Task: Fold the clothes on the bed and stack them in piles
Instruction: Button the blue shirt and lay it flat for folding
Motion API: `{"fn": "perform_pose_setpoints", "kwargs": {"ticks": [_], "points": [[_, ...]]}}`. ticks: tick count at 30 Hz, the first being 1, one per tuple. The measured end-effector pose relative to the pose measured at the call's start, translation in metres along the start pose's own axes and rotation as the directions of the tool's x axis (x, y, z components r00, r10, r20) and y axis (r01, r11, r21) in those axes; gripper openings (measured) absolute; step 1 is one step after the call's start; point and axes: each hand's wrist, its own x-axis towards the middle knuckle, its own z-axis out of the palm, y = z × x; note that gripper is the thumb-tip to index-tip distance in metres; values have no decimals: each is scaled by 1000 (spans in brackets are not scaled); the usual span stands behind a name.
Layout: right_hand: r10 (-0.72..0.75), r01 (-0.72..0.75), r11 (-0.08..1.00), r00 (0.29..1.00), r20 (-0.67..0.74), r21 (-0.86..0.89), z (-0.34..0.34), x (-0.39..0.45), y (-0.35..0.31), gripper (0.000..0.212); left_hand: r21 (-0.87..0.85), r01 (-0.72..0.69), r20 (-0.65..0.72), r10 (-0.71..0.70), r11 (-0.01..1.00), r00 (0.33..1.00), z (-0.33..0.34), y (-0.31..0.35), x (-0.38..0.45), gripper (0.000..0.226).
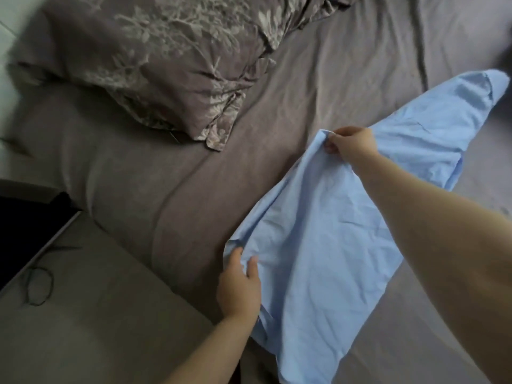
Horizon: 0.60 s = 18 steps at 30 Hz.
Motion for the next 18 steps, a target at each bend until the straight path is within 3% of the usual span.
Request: {"fn": "perform_pose_setpoints", "kwargs": {"ticks": [1,3,4,6,8,11,13,15,17,18], "points": [[5,-5,999,1000,-6,33,3,0,1,4,-21,6,-48,-7,1000,999,-2,-1,2,35],[39,-37,992,999,-11,124,6,-7,1,39,-72,-4,-138,-6,997,990,-11,-6,9,31],[30,-27,993,999,-21,119,7,-18,2,47,-95,5,-166,-20,995,986,-16,-8,14,32],[-54,52,998,993,-107,-24,7,-46,13,46,-121,22,-193,-45,992,980,-24,-11,25,36],[-234,201,964,951,-204,-173,10,-88,36,48,-120,26,-212,-51,992,976,-29,-7,36,38],[-528,406,786,834,-163,-465,17,-146,89,58,-119,17,-259,-47,993,965,-29,6,52,37],[-570,462,647,821,17,-606,22,-176,129,63,-86,-84,-195,66,993,979,-26,17,55,43],[-505,487,575,843,182,-658,23,-197,166,66,99,-222,-24,226,970,974,-16,28,56,62],[-449,463,564,867,217,-684,22,-212,193,68,264,-276,75,266,924,961,-6,37,61,71],[-422,415,599,890,171,-684,19,-217,200,69,282,-247,102,228,927,968,-2,42,63,70]]}}
